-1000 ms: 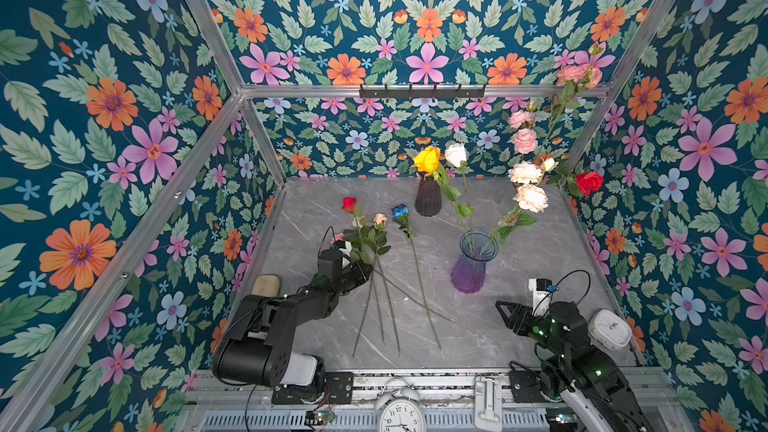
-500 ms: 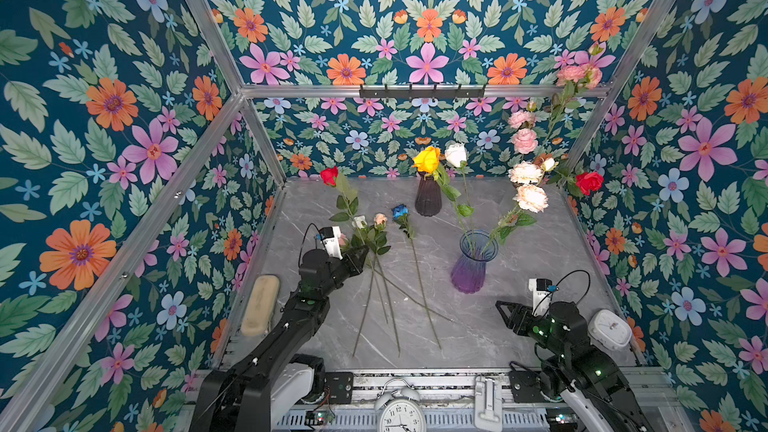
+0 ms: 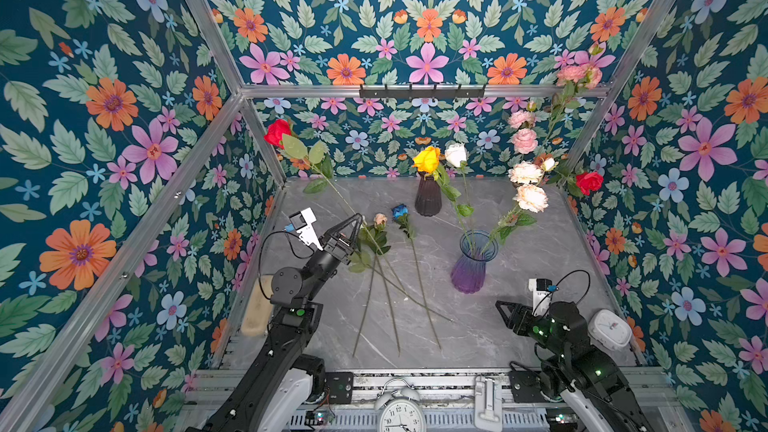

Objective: Arrange the flowers into the vase
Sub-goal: 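Lift the red rose high and carry it toward the purple-blue vase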

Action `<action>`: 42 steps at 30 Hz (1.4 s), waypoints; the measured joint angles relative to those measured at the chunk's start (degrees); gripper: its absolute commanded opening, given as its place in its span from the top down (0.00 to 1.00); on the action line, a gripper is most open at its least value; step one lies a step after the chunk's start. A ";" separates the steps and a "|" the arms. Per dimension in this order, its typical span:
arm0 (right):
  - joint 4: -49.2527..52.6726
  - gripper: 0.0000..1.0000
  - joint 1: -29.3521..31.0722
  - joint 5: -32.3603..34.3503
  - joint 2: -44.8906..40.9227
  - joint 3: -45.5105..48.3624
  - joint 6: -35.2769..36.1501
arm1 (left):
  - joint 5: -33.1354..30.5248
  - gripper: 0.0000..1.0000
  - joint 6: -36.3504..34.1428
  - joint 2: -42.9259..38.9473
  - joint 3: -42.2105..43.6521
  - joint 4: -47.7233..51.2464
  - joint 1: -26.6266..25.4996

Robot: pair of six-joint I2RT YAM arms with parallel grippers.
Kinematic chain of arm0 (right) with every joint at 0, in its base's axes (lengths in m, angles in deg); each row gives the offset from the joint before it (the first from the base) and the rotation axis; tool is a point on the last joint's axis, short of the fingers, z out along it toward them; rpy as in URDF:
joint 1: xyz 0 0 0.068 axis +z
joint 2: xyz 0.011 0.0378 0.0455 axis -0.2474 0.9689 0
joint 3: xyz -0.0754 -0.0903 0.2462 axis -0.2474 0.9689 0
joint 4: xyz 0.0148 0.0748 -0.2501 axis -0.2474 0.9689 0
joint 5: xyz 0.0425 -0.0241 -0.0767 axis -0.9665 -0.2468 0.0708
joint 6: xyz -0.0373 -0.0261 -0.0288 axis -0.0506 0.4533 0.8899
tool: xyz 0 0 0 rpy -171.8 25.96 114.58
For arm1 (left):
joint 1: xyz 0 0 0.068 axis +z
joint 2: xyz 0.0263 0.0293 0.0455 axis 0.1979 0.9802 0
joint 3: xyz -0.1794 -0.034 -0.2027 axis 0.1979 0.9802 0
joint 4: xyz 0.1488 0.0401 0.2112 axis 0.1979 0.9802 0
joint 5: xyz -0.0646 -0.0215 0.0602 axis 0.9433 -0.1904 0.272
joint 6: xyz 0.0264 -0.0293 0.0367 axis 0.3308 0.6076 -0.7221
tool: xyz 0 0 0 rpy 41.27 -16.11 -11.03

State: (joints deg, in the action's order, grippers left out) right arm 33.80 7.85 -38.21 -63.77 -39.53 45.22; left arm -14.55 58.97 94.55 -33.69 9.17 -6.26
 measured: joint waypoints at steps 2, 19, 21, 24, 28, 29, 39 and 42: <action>0.00 0.44 0.00 0.00 0.00 0.00 0.00 | -0.81 1.00 -0.17 0.46 -1.42 -2.95 -3.39; -0.02 0.43 0.00 -0.02 -0.09 0.00 -0.11 | -3.41 1.00 -10.95 18.23 -14.75 -15.85 -23.98; 0.00 0.44 0.00 -0.02 -0.09 0.00 -0.13 | -3.58 1.00 -12.15 20.52 -16.39 -17.53 -25.29; 0.00 0.43 0.00 -0.02 -0.09 0.00 -0.13 | -4.00 1.00 -14.53 24.00 -19.26 -19.39 -27.76; 0.00 0.44 0.00 -0.02 -0.13 0.00 -0.13 | -4.02 1.00 -20.41 27.34 -22.01 -20.59 -31.10; 0.00 0.44 0.00 0.00 -0.13 0.00 -0.13 | -4.02 1.00 -22.01 27.74 -22.38 -20.55 -31.63; 0.00 0.44 0.00 0.02 -0.13 0.00 -0.15 | -5.51 1.00 -35.95 32.26 -26.69 -17.03 -34.03; 0.00 0.44 0.00 0.04 -0.13 0.00 -0.15 | -5.51 1.00 -38.25 33.88 -28.63 -15.04 -34.47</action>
State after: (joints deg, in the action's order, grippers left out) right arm 33.80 7.85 -38.17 -63.90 -39.53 45.06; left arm -20.06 20.72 128.43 -62.32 -5.87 -40.73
